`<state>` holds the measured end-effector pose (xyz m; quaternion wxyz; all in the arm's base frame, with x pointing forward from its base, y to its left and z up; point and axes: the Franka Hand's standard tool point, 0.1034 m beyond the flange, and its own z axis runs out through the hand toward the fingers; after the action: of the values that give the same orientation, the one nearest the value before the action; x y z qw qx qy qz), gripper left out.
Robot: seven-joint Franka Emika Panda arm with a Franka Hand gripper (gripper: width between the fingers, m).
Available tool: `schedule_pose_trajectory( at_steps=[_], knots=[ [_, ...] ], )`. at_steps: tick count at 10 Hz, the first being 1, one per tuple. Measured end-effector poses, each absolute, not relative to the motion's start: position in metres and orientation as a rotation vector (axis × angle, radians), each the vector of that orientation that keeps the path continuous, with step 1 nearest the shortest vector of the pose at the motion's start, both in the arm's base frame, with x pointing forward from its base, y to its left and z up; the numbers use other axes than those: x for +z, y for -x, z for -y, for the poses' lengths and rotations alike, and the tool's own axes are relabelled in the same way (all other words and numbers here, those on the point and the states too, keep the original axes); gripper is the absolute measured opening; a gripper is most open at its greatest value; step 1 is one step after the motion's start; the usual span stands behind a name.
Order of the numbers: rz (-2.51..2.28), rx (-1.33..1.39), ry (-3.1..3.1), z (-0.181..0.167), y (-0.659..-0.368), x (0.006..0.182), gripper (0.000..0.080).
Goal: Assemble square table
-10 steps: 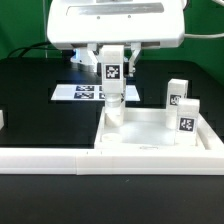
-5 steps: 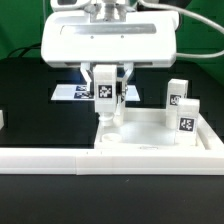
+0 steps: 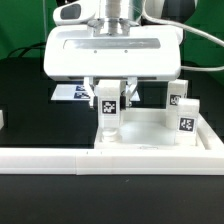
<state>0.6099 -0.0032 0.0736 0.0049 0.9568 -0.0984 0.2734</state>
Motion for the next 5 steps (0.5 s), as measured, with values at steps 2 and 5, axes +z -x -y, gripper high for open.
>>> schedule_pose_trajectory(
  at_steps=[2, 5],
  knots=[
    [0.299, 0.869, -2.991, 0.0008, -0.6083, 0.0733, 0.0290],
    [0.289, 0.864, -2.985, 0.0044, -0.6001, 0.0749, 0.0290]
  ],
)
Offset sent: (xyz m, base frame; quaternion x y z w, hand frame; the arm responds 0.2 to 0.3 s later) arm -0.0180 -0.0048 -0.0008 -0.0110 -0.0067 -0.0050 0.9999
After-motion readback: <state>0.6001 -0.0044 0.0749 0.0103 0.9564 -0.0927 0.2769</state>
